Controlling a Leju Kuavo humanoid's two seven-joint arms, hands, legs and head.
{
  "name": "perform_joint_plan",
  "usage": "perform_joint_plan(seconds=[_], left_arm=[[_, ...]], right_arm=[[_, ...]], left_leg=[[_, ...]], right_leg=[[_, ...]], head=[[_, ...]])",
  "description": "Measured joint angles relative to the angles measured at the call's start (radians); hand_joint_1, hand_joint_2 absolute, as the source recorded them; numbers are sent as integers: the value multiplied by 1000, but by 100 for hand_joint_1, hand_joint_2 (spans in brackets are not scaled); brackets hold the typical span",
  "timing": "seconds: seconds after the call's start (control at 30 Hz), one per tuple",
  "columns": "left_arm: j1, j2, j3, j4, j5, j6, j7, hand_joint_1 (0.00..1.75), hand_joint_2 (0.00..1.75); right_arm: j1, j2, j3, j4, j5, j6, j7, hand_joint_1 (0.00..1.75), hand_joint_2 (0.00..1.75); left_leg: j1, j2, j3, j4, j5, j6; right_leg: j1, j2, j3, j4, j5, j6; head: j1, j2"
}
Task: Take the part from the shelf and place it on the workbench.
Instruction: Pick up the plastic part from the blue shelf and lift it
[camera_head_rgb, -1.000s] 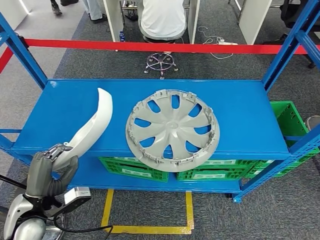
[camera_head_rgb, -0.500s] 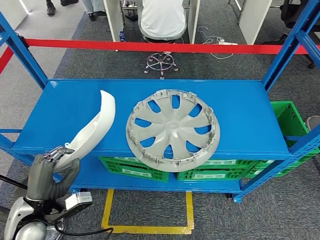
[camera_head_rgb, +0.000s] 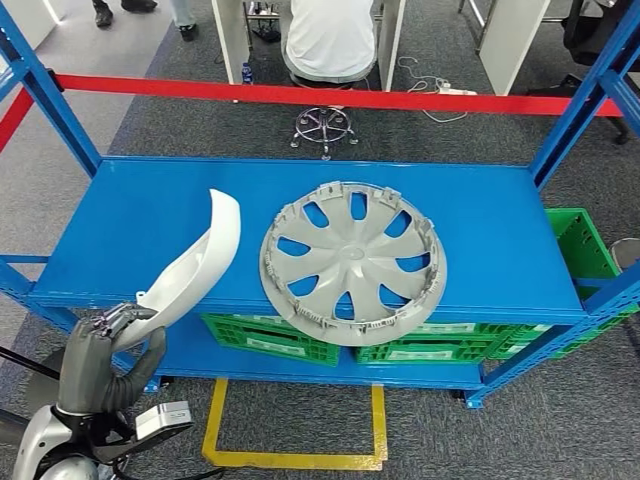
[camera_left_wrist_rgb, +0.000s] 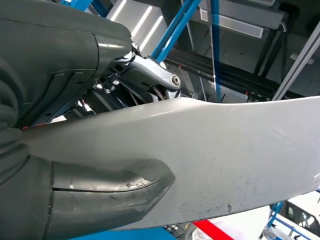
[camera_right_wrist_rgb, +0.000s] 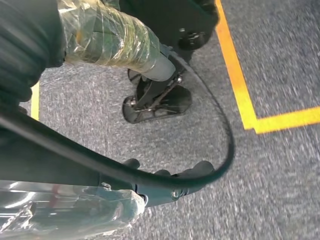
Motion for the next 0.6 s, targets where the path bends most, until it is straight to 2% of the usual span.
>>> perform_joint_plan(seconds=[0.03, 0.07, 0.1, 0.13, 0.2, 0.27, 0.33, 0.4, 0.43, 0.47, 0.5, 0.57, 0.6], left_arm=[[3, 0, -3, 0, 1, 4, 0, 175, 175], [5, 0, -5, 0, 4, 7, -1, 175, 175], [7, 0, -6, -1, 7, 10, -2, 175, 175], [8, 0, -7, -1, 10, 12, -3, 175, 175], [10, 0, -9, -3, 14, 14, -5, 175, 175], [12, -1, -12, -4, 16, 17, -6, 175, 175], [13, -2, -14, -5, 19, 21, -7, 175, 175], [13, -2, -15, -6, 21, 22, -7, 175, 175], [13, -2, -16, -6, 21, 22, -7, 175, 175], [13, -2, -17, -6, 22, 22, -6, 175, 175], [13, -2, -17, -6, 22, 21, -6, 175, 175], [13, -2, -19, -7, 23, 21, -5, 175, 175], [13, -2, -20, -8, 23, 21, -5, 175, 175]], right_arm=[[0, 0, -4, 0, 0, 1, 0, 0, 175], [0, 1, -9, 0, 0, 3, 0, 0, 175], [0, 2, -12, 0, 1, 4, 0, 0, 175], [1, 4, -16, -1, 2, 5, 1, 0, 175], [5, 6, -22, -2, 5, 8, 4, 0, 175], [11, 7, -29, -5, 8, 12, 8, 0, 175], [14, 9, -36, -10, 11, 16, 11, 0, 175], [17, 10, -42, -13, 15, 19, 15, 0, 175], [18, 10, -45, -13, 16, 20, 16, 0, 175], [19, 11, -47, -14, 17, 20, 17, 0, 175], [20, 12, -49, -16, 18, 21, 17, 0, 175], [20, 14, -51, -20, 21, 22, 19, 0, 175], [20, 15, -53, -23, 23, 24, 20, 0, 175]], left_leg=[[2, -1, 2, 3, -4, -5], [2, -2, 2, 8, -8, -12], [1, -3, 1, 13, -11, -18], [0, -3, -2, 18, -13, -24], [-1, -5, -5, 21, -12, -31], [1, -1, -10, 36, -28, -40], [4, 6, -45, 120, -85, -52], [7, 9, -103, 254, -150, -58], [8, 9, -122, 298, -161, -59], [9, 10, -124, 307, -152, -59], [10, 10, -108, 274, -123, -57], [10, 12, -41, 142, -52, -52], [9, 12, -12, 82, -30, -48]], right_leg=[[-2, 0, 33, -71, 37, 1], [-3, 2, 66, -138, 63, 2], [-4, 3, 93, -190, 80, -2], [-3, 5, 106, -215, 83, -6], [0, 6, 109, -216, 81, -18], [-2, 3, 108, -217, 84, -29], [-5, -1, 107, -219, 87, -39], [-5, -5, 105, -219, 88, -42], [-4, -8, 104, -219, 88, -43], [-4, -9, 104, -218, 88, -43], [-4, -10, 105, -218, 88, -43], [-4, -11, 108, -218, 89, -41], [-2, -10, 107, -217, 90, -38]], head=[[0, 0], [1, 0], [1, 0], [0, 0], [-2, 0], [-6, 0], [-9, 0], [-11, 0], [-11, 0], [-11, 0], [-11, 0], [-11, 0], [-11, 0]])
